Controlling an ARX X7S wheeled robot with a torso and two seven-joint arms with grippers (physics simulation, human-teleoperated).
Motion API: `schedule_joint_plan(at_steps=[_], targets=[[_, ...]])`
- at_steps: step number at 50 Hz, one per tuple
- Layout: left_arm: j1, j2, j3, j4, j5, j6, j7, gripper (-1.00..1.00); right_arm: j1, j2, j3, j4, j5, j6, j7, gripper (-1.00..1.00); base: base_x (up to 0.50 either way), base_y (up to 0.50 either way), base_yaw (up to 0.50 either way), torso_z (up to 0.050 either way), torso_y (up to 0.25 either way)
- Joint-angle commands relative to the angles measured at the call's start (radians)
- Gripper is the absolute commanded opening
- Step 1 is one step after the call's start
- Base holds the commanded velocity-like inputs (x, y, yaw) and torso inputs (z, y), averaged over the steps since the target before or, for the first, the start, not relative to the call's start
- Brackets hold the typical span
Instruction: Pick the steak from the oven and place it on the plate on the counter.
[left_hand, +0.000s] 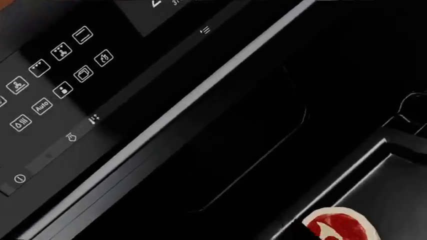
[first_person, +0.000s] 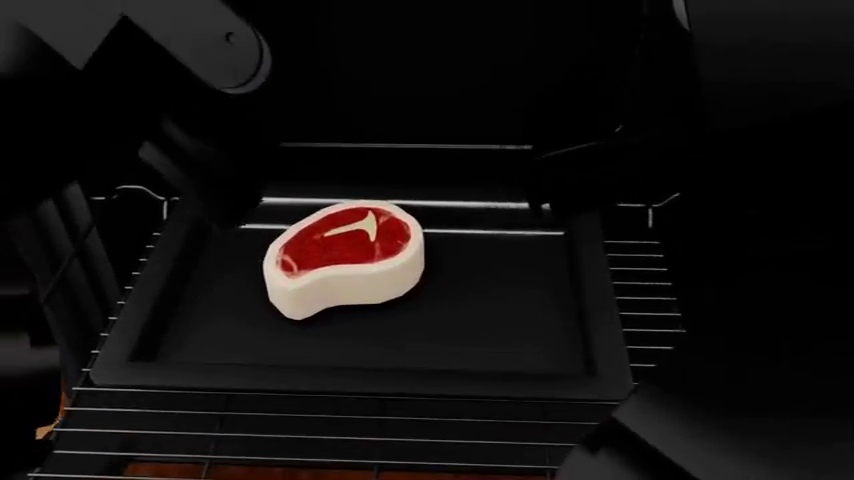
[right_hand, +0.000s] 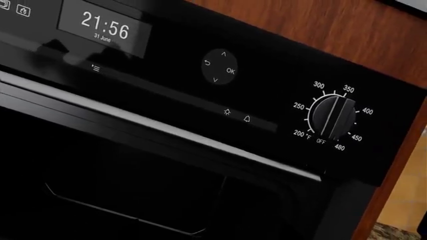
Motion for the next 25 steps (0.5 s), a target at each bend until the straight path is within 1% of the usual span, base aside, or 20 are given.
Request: schedule_joint_plan(at_steps=[1, 5, 10, 11, 15, 18, 20, 25], targets=[[0.0, 0.043, 0.046, -0.091, 0.355, -0.001, 0.436, 1.0, 0.002, -0.015, 0.007, 0.015, -0.05, -0.013, -0.045, 1.0, 0.0, 0.0, 0.0, 0.0, 0.0], [-0.024, 0.051, 0.037, -0.141, 0.354, 0.01, 0.489, 1.0, 0.003, -0.017, 0.006, 0.016, -0.056, -0.016, -0.052, 1.0, 0.0, 0.0, 0.0, 0.0, 0.0], [-0.039, 0.064, 0.028, -0.202, 0.288, 0.062, 0.477, 1.0, -0.004, -0.018, 0.007, 0.014, -0.067, -0.017, -0.06, 1.0, 0.0, 0.0, 0.0, 0.0, 0.0], [-0.045, 0.067, 0.031, -0.21, 0.271, 0.055, 0.5, 1.0, -0.005, -0.019, 0.007, 0.014, -0.069, -0.018, -0.061, 1.0, 0.0, 0.0, 0.0, 0.0, 0.0], [-0.055, 0.082, 0.012, -0.266, 0.208, 0.091, 0.465, 1.0, -0.008, -0.02, 0.011, 0.013, -0.074, -0.021, -0.066, 1.0, 0.0, 0.0, 0.0, 0.0, 0.0], [-0.096, 0.084, 0.022, -0.318, 0.153, 0.108, 0.454, 1.0, -0.014, -0.025, 0.017, 0.014, -0.076, -0.027, -0.066, 1.0, 0.0, 0.0, 0.0, 0.0, 0.0], [-0.087, 0.083, 0.028, -0.332, 0.126, 0.124, 0.429, 1.0, -0.014, -0.026, 0.018, 0.015, -0.078, -0.028, -0.068, 1.0, 0.0, 0.0, 0.0, 0.0, 0.0], [-0.11, 0.084, 0.033, -0.442, 0.048, 0.169, 0.365, 1.0, -0.017, -0.029, 0.021, 0.015, -0.082, -0.031, -0.072, 1.0, 0.0, 0.0, 0.0, 0.0, 0.0]])
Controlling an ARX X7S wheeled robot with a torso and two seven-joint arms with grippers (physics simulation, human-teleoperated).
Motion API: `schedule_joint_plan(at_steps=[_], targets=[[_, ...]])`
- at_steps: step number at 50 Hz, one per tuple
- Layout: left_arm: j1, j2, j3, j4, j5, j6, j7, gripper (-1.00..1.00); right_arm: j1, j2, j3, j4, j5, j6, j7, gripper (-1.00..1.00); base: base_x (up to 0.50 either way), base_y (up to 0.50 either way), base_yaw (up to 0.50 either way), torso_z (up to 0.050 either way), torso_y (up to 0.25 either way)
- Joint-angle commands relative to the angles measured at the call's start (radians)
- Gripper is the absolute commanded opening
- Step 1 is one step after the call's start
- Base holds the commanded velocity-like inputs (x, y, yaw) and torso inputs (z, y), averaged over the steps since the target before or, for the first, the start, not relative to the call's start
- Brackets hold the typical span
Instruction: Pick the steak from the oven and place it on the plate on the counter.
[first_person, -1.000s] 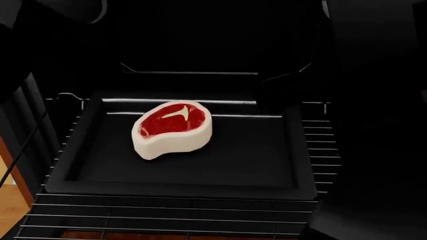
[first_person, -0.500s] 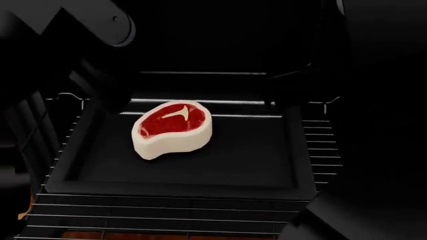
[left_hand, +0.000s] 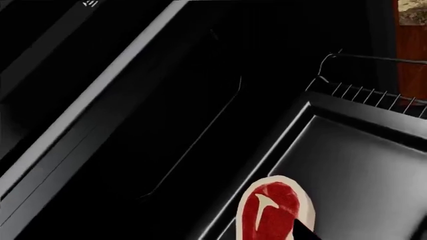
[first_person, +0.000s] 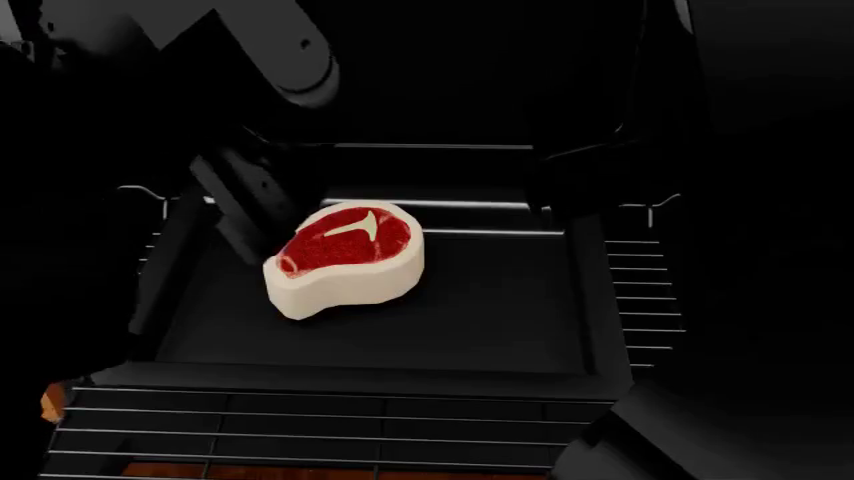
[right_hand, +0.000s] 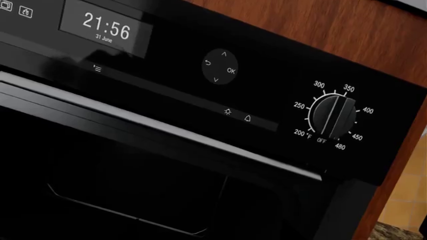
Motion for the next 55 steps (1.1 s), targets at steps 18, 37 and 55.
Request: schedule_joint_plan(at_steps=[18, 37, 55], targets=[[-0.048, 0.009, 0.02, -0.317, -0.328, 0.126, -0.126, 1.0, -0.025, -0.027, 0.022, 0.02, -0.033, -0.033, -0.026, 1.0, 0.0, 0.0, 0.0, 0.0, 0.0], [-0.076, 0.003, 0.037, -0.517, -0.564, 0.223, -0.236, 1.0, -0.039, -0.047, 0.043, 0.059, -0.004, -0.079, -0.001, 1.0, 0.0, 0.0, 0.0, 0.0, 0.0], [-0.103, 0.015, 0.076, -0.749, -0.695, 0.355, -0.335, 1.0, -0.048, -0.043, 0.043, 0.063, 0.004, -0.078, 0.008, 1.0, 0.0, 0.0, 0.0, 0.0, 0.0]])
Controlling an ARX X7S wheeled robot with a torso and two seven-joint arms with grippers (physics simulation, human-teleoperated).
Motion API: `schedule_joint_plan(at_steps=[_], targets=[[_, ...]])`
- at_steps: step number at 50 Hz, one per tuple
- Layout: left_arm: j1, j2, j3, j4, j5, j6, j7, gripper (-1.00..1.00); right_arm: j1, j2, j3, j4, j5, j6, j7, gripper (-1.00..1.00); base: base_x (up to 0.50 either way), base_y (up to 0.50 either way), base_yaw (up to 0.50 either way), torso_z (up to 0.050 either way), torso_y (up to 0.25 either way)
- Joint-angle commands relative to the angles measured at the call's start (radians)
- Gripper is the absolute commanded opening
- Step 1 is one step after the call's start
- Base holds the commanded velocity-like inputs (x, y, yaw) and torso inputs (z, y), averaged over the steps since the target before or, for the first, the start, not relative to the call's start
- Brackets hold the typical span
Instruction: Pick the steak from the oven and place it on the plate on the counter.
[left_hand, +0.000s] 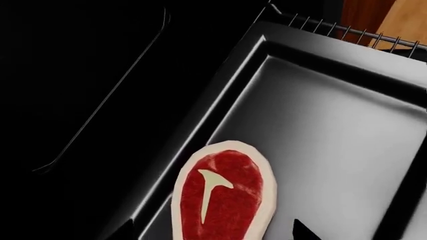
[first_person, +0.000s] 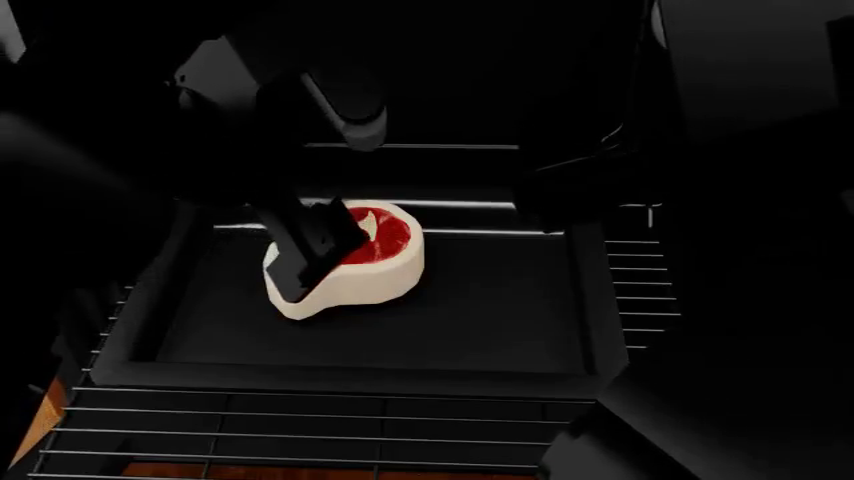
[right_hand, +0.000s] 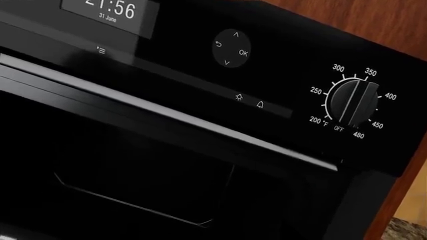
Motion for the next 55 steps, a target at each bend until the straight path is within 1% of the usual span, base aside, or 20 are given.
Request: schedule_joint_plan(at_steps=[1, 6, 13, 20, 25, 28, 32, 40, 55], targets=[[-0.007, 0.005, 0.028, -0.166, -0.093, 0.09, -0.061, 1.0, -0.009, -0.004, 0.001, 0.015, -0.002, -0.009, 0.003, 1.0, 0.0, 0.0, 0.0, 0.0, 0.0], [-0.021, 0.006, 0.054, -0.242, -0.158, 0.128, -0.103, 1.0, -0.013, -0.007, 0.004, 0.025, 0.007, -0.019, 0.013, 1.0, 0.0, 0.0, 0.0, 0.0, 0.0], [0.008, -0.003, 0.08, -0.242, -0.205, 0.136, -0.123, 1.0, -0.011, -0.006, -0.005, 0.031, 0.009, -0.015, 0.015, 1.0, 0.0, 0.0, 0.0, 0.0, 0.0], [0.002, 0.006, 0.103, -0.337, -0.25, 0.193, -0.148, 1.0, -0.017, -0.01, 0.0, 0.036, 0.021, -0.024, 0.026, 1.0, 0.0, 0.0, 0.0, 0.0, 0.0], [0.007, 0.002, 0.128, -0.34, -0.288, 0.2, -0.166, 1.0, -0.021, -0.01, 0.004, 0.037, 0.027, -0.027, 0.031, 1.0, 0.0, 0.0, 0.0, 0.0, 0.0], [-0.001, 0.005, 0.141, -0.376, -0.307, 0.219, -0.177, 1.0, -0.024, -0.011, 0.007, 0.036, 0.03, -0.028, 0.034, 1.0, 0.0, 0.0, 0.0, 0.0, 0.0], [-0.012, 0.008, 0.176, -0.423, -0.363, 0.243, -0.198, 1.0, -0.025, -0.011, 0.008, 0.037, 0.033, -0.029, 0.036, 1.0, 0.0, 0.0, 0.0, 0.0, 0.0], [-0.005, -0.003, 0.207, -0.419, -0.416, 0.242, -0.217, 1.0, -0.025, -0.01, 0.005, 0.037, 0.037, -0.026, 0.038, 1.0, 0.0, 0.0, 0.0, 0.0, 0.0], [0.014, -0.019, 0.222, -0.407, -0.445, 0.238, -0.233, 1.0, -0.028, -0.003, -0.003, 0.029, 0.034, -0.014, 0.04, 1.0, 0.0, 0.0, 0.0, 0.0, 0.0]])
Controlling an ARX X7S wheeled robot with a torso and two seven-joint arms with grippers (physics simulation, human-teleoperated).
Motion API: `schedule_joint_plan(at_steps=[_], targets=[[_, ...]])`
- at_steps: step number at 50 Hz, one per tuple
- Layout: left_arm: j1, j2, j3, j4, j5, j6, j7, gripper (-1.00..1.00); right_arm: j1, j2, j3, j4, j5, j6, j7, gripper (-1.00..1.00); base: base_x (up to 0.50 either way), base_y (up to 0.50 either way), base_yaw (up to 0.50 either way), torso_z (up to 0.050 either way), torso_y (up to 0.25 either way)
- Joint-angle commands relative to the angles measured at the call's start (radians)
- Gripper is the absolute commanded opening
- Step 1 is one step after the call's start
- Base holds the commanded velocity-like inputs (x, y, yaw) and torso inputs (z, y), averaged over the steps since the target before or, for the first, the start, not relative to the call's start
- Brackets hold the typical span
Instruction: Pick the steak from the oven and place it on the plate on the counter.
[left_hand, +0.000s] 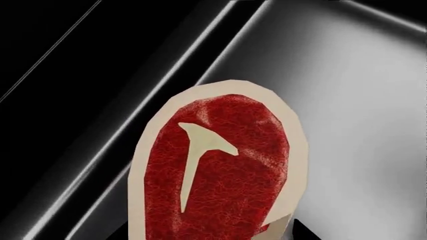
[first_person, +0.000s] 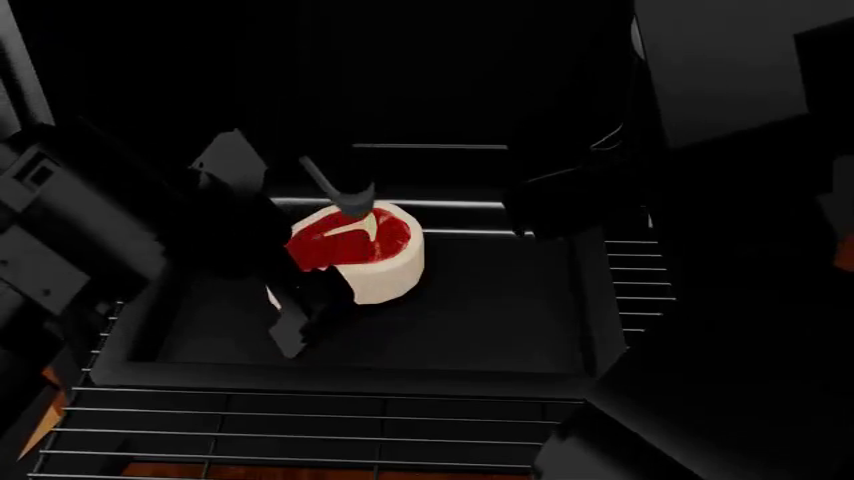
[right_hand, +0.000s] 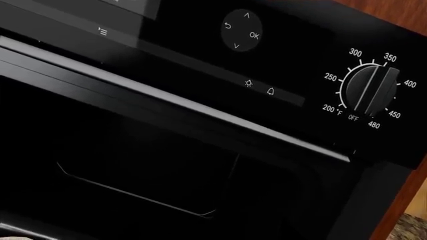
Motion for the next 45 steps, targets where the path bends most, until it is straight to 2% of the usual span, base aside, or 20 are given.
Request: schedule_joint_plan(at_steps=[1, 8, 9, 19, 24, 38, 40, 41, 45], targets=[[0.026, -0.014, 0.022, 0.001, -0.021, -0.004, -0.008, 1.0, -0.008, -0.002, -0.002, 0.002, -0.007, 0.0, -0.001, 1.0, 0.0, 0.0, 0.0, 0.0, 0.0], [0.042, -0.03, 0.03, 0.035, -0.027, -0.005, -0.018, 1.0, -0.01, -0.003, -0.002, 0.003, -0.002, -0.002, 0.003, 1.0, 0.0, 0.0, 0.0, 0.0, 0.0], [0.04, -0.03, 0.03, 0.036, -0.029, -0.013, -0.017, -1.0, -0.009, -0.002, -0.003, 0.003, -0.002, 0.0, 0.002, 1.0, 0.0, 0.0, 0.0, 0.0, 0.0], [0.041, -0.052, 0.027, 0.131, -0.045, -0.066, -0.026, -1.0, -0.008, -0.004, 0.001, 0.002, 0.007, -0.003, 0.008, 1.0, 0.0, 0.0, 0.0, 0.0, 0.0], [0.046, -0.095, 0.006, 0.299, -0.062, -0.145, -0.048, -1.0, -0.007, -0.001, 0.001, -0.003, 0.008, 0.0, 0.008, 1.0, 0.0, 0.0, 0.0, 0.0, 0.0], [0.037, -0.175, -0.078, 0.576, -0.1, -0.308, -0.104, -1.0, -0.004, 0.004, -0.004, -0.02, 0.001, 0.017, 0.003, 1.0, 0.0, 0.0, 0.0, 0.0, 0.0], [0.046, -0.19, -0.094, 0.641, -0.111, -0.352, -0.113, -1.0, -0.002, 0.004, -0.003, -0.019, 0.002, 0.016, 0.003, 1.0, 0.0, 0.0, 0.0, 0.0, 0.0], [0.068, -0.219, -0.129, 0.789, -0.126, -0.397, -0.132, -1.0, 0.004, -0.001, -0.004, -0.01, 0.006, 0.01, 0.006, 1.0, 0.0, 0.0, 0.0, 0.0, 0.0], [0.053, -0.22, -0.137, 0.812, -0.135, -0.418, -0.129, -1.0, 0.002, 0.0, -0.001, -0.012, 0.01, 0.008, 0.007, 1.0, 0.0, 0.0, 0.0, 0.0, 0.0]])
